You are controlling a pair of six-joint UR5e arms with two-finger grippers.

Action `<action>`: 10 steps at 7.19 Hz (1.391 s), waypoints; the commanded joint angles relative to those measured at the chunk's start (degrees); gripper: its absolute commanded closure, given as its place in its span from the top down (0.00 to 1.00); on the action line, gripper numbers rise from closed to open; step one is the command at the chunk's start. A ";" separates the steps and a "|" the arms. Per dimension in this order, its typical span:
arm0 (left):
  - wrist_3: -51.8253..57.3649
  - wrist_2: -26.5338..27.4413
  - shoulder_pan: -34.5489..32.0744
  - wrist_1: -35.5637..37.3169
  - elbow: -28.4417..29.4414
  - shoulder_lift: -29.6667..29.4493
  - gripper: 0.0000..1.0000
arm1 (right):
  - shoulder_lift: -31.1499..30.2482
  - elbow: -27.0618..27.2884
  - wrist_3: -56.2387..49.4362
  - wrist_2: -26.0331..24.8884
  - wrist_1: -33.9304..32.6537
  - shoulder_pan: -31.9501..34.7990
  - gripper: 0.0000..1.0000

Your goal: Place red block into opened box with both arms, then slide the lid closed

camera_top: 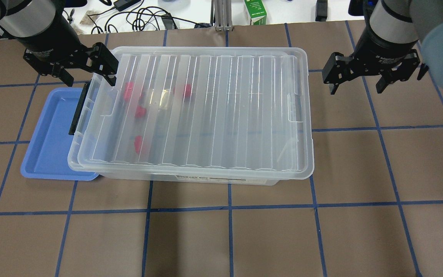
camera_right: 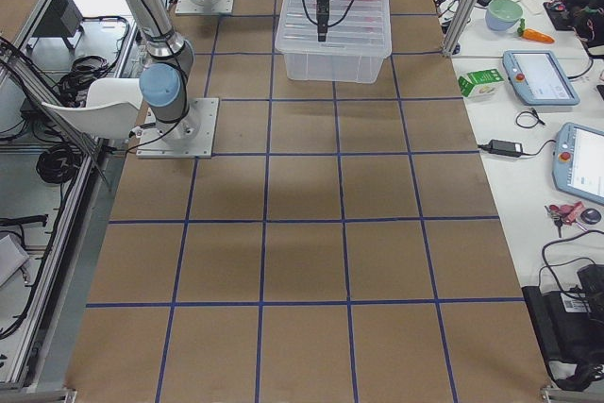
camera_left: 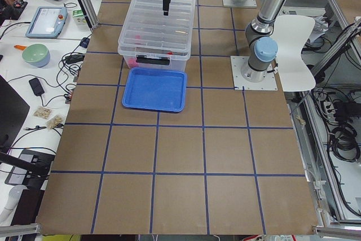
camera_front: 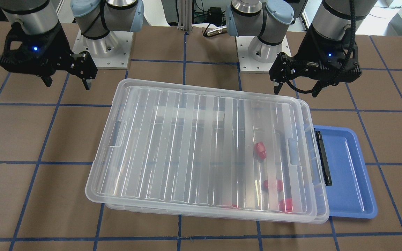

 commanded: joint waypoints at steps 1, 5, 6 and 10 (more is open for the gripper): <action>-0.44 0.27 -0.04 -0.80 0.71 0.04 1.00 | -2.16 0.73 1.79 0.65 0.95 0.44 1.00; -1.93 0.36 -0.04 -2.21 0.98 0.39 1.00 | 0.19 0.47 1.89 0.57 1.31 0.79 1.00; -1.93 0.36 -0.04 -2.30 0.98 0.39 1.00 | -0.14 0.73 1.89 0.31 1.40 0.79 1.00; -1.93 2.10 -0.04 -2.30 1.07 -0.13 1.00 | -0.23 1.08 1.89 -0.05 1.57 0.79 1.00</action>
